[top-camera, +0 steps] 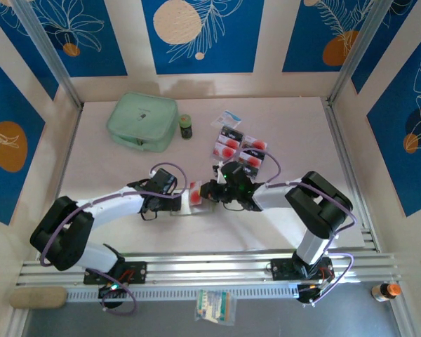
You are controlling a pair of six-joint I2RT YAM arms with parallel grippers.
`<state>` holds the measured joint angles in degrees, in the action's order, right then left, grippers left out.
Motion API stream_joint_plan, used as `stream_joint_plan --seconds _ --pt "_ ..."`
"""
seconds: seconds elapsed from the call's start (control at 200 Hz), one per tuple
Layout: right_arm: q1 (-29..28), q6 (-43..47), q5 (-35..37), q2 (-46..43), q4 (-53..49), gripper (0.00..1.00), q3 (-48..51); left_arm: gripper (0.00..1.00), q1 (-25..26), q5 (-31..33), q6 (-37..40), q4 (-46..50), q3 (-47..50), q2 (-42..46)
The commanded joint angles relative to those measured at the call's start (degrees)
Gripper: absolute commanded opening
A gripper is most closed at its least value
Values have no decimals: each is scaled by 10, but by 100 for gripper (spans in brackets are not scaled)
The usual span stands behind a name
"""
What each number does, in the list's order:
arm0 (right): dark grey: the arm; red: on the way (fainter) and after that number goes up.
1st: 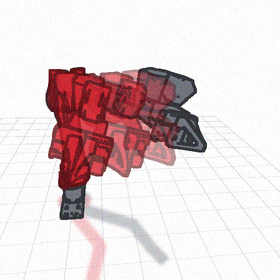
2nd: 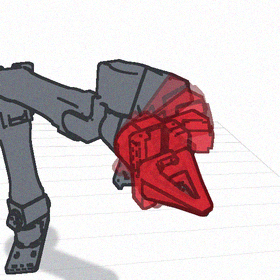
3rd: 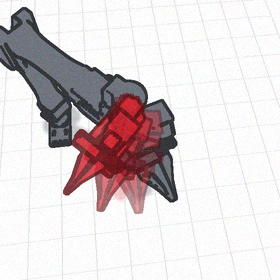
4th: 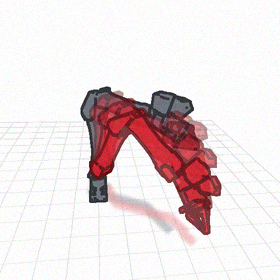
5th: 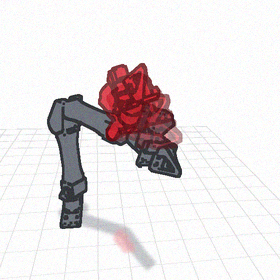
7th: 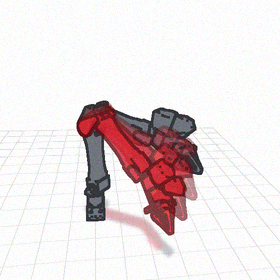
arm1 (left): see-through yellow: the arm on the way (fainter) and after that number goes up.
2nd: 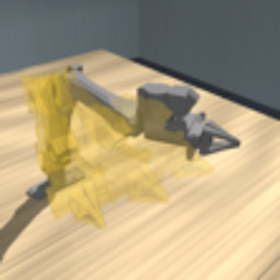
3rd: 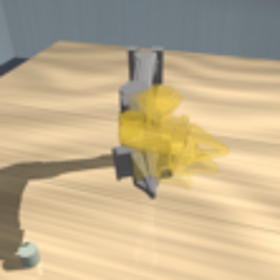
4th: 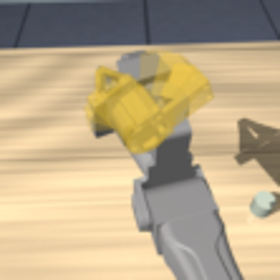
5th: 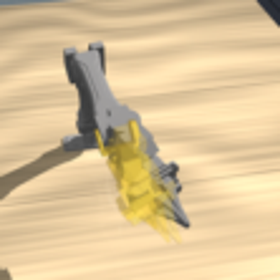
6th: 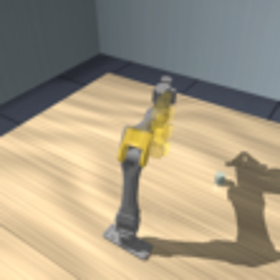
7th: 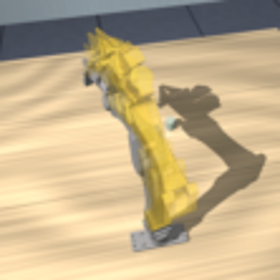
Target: Put the credit cards into the card holder
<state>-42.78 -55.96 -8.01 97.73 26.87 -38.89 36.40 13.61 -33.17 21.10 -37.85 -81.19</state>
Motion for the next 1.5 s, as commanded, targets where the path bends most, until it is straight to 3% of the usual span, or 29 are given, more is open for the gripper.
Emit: stream_joint_plan --seconds 0.0,1.495 --pt "-5 -9 11 12 25 0 11 100 4 12 -9 20 9 -1" --pt "-36 -35 6 67 30 0 12 100 4 10 -6 13 10 -1"
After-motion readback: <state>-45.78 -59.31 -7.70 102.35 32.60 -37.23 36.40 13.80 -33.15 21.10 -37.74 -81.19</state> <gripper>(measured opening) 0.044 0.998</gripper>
